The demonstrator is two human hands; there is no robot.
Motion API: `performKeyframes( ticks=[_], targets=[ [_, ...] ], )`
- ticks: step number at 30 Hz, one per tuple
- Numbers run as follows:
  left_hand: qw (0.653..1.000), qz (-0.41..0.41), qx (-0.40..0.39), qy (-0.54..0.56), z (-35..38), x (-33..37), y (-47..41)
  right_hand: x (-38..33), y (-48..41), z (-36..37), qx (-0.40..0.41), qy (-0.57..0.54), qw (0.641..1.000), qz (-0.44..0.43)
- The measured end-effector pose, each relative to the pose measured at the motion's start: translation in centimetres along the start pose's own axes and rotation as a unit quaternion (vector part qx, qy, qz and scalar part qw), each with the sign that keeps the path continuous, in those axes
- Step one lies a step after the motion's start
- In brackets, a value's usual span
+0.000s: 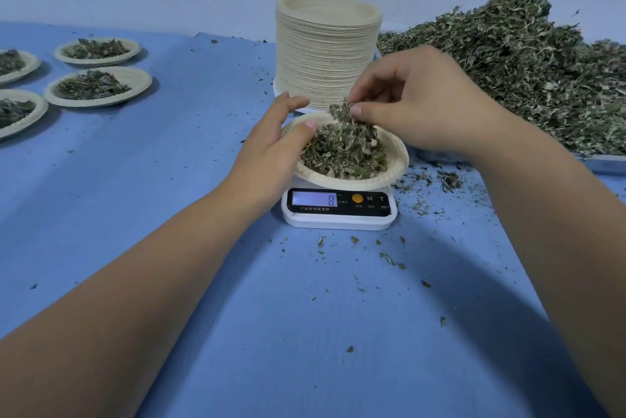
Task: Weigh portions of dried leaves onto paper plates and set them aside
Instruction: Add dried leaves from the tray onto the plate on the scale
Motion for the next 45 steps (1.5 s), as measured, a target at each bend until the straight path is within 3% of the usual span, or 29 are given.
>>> performKeyframes(
  ticks=[15,18,20,22,25,27,32,37,41,43,45],
  targets=[
    [1.0,0.001,-0.002,-0.02,0.0,0.2,0.2,0.9,0.5,-1.9,0.153,-0.197,0.968,-0.009],
    [1.0,-0.007,0.0,-0.023,0.0,0.1,0.2,1.7,0.4,-3.5,0.228,-0.235,0.945,-0.013],
    [1.0,-0.015,0.001,-0.022,0.0,0.0,0.2,3.3,0.7,-5.2,0.292,-0.207,0.934,0.001],
    [1.0,-0.024,0.003,-0.018,0.0,0.0,0.2,5.7,1.6,-6.6,0.333,-0.098,0.937,0.038],
    [0.999,-0.036,0.003,-0.015,0.0,-0.1,0.2,9.4,3.5,-7.0,0.266,0.082,0.95,0.14],
    [0.999,-0.046,0.002,-0.007,0.1,-0.2,0.2,10.8,4.4,-6.5,0.212,0.137,0.95,0.181],
    [0.996,-0.083,0.021,0.016,0.0,-0.5,0.0,7.1,5.7,-4.5,0.229,0.12,0.962,0.088],
    [0.993,-0.115,0.018,0.034,0.1,-1.0,-0.2,5.3,6.7,-0.9,0.112,0.139,0.982,0.054],
    [0.993,-0.112,0.019,0.028,0.1,-1.0,-0.3,5.6,6.6,-2.2,0.156,0.187,0.97,0.018],
    [0.993,-0.11,0.022,0.024,0.1,-1.1,-0.4,6.9,6.1,-2.9,0.131,0.224,0.963,0.07],
    [0.994,-0.107,0.022,0.024,0.1,-1.1,-0.4,8.5,5.6,-2.8,0.057,0.281,0.944,0.163]
  ],
)
Point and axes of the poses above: each hand's wrist, its own y-axis away from the middle knuckle, its own z-axis out of the palm, x = y × z, the point moved 4 cm from there along -y, towards the middle knuckle, and after that the axes turned 14 degrees about -y, right-handed, at the moved point
